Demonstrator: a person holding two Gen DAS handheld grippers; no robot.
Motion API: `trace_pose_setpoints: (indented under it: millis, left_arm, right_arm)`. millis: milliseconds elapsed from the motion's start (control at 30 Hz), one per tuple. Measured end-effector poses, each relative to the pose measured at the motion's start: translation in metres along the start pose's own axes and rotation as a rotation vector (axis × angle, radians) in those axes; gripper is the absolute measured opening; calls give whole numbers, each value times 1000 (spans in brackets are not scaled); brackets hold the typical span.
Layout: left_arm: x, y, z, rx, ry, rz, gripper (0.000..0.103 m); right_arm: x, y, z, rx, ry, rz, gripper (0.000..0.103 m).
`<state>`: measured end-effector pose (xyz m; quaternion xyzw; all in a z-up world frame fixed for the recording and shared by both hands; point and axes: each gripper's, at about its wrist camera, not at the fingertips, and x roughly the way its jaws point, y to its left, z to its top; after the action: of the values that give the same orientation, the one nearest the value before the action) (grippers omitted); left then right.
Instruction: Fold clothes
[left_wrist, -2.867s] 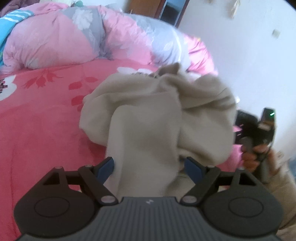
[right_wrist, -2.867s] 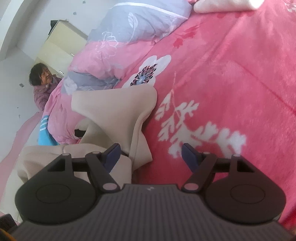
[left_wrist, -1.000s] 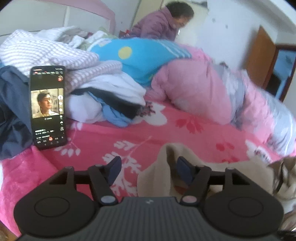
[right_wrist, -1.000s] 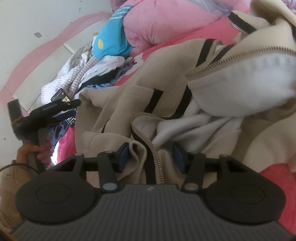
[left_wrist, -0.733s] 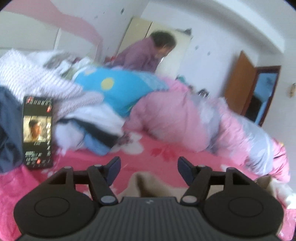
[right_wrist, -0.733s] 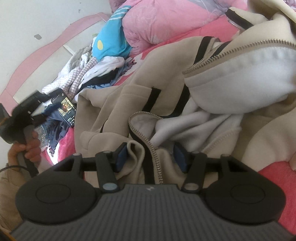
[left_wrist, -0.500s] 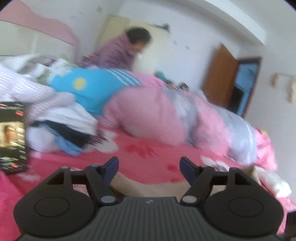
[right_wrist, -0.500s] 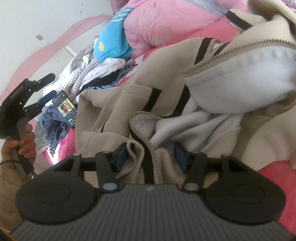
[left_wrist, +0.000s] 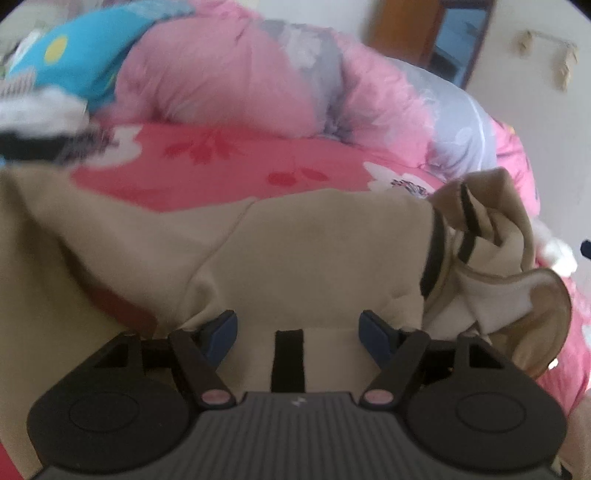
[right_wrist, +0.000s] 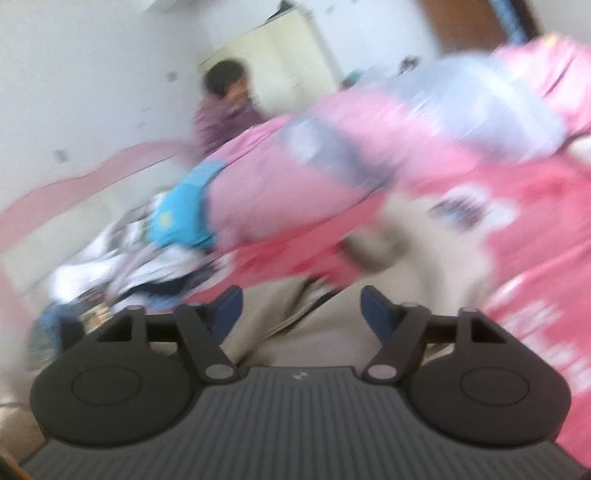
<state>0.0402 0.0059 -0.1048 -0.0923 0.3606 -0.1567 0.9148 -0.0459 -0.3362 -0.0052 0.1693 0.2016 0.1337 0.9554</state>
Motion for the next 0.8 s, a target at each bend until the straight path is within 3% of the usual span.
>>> trace_pose_setpoints:
  millis: [167, 367, 467, 533, 567, 667, 800]
  left_arm:
    - [1, 7, -9, 8, -12, 0, 74]
    - [7, 4, -14, 48, -41, 13, 76]
    - [8, 4, -15, 52, -50, 14, 76]
    - [8, 4, -16, 54, -52, 17, 76]
    - [8, 4, -16, 55, -53, 17, 76]
    - [8, 4, -17, 54, -54, 17, 76]
    - [8, 4, -17, 54, -55, 17, 76]
  right_arm:
    - [27, -34, 16, -52, -19, -195, 83]
    - [74, -65, 13, 10, 29, -216, 81]
    - [85, -72, 15, 46, 18, -201, 59]
    - [92, -76, 15, 71, 11, -190, 24]
    - [96, -78, 16, 83, 7, -185, 12]
    - [92, -80, 25, 106, -47, -199, 6]
    - [52, -91, 48, 157, -173, -234, 4]
